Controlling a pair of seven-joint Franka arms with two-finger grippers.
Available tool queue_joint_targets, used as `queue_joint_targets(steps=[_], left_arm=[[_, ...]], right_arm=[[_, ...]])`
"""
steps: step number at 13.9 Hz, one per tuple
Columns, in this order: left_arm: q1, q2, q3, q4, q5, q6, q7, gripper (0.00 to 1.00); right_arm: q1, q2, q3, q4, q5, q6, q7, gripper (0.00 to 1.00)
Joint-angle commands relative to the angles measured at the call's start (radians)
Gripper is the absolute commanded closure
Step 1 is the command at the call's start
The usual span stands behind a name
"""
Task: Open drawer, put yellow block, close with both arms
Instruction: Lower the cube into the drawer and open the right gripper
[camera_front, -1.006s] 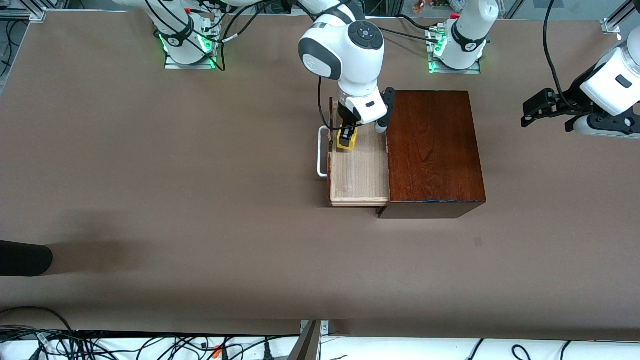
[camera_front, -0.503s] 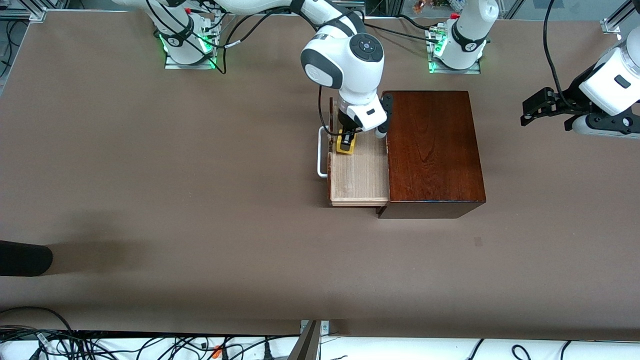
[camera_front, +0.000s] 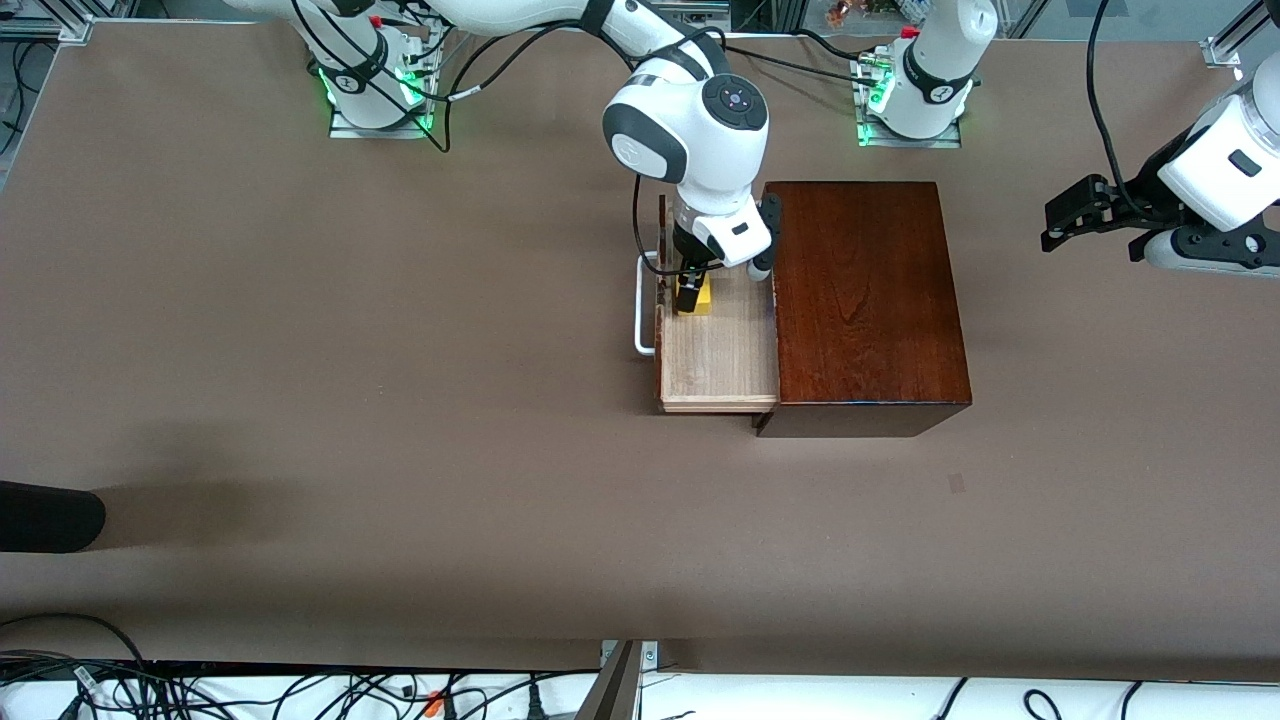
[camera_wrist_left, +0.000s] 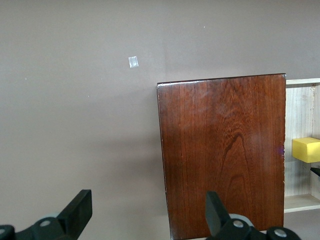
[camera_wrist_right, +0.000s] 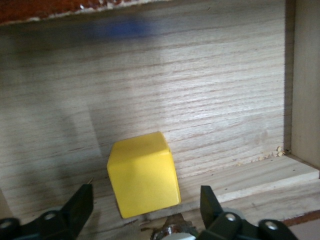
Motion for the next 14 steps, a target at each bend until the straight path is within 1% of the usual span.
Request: queue_joint_targets(steps=[1,2,4,5,7,9,11,12,13,14], left_arm=[[-0.006,-0.007,0.003,0.007,-0.001,-0.01,0.022,0.0],[-0.01,-0.007,0.003,0.009,-0.001,-0.01,0.022,0.0],[-0.016,-0.005,0.002,0.026,0.0,-0.01,0.019,0.0],[-0.019,-0.004,-0.016,0.027,0.002,-0.01,0.019,0.0],[-0.023,-0.004,-0.045,0.03,0.0,-0.009,0.019,0.0],[-0.023,-0.004,-0.108,0.03,0.002,-0.006,0.011,0.0],[-0.023,-0.002,-0.177,0.029,0.002,-0.006,0.01,0.0],[-0.023,0.004,-0.219,0.029,0.001,-0.01,0.01,0.0],[-0.023,0.004,-0.265,0.026,0.0,-0.012,0.008,0.0],[-0.023,0.007,-0.312,0.024,-0.001,-0.012,0.008,0.0]], right_arm=[[-0.007,-0.01,0.001,0.017,-0.008,-0.015,-0.015,0.0],[-0.012,-0.026,0.002,0.02,-0.001,-0.029,-0.014,0.0],[-0.058,-0.087,-0.002,0.046,0.073,-0.075,-0.011,0.0],[-0.085,-0.127,-0.005,0.046,0.093,-0.104,-0.009,0.0],[-0.154,-0.212,-0.007,0.046,0.094,-0.168,-0.008,0.0],[-0.223,-0.297,-0.01,0.044,0.096,-0.182,-0.011,0.0],[-0.297,-0.358,-0.03,0.044,0.096,-0.201,-0.008,0.0],[-0.317,-0.389,-0.057,0.044,0.096,-0.23,-0.003,0.0],[-0.32,-0.415,-0.099,0.044,0.098,-0.265,0.0,0.0],[-0.322,-0.441,-0.142,0.041,0.12,-0.302,0.009,0.0]])
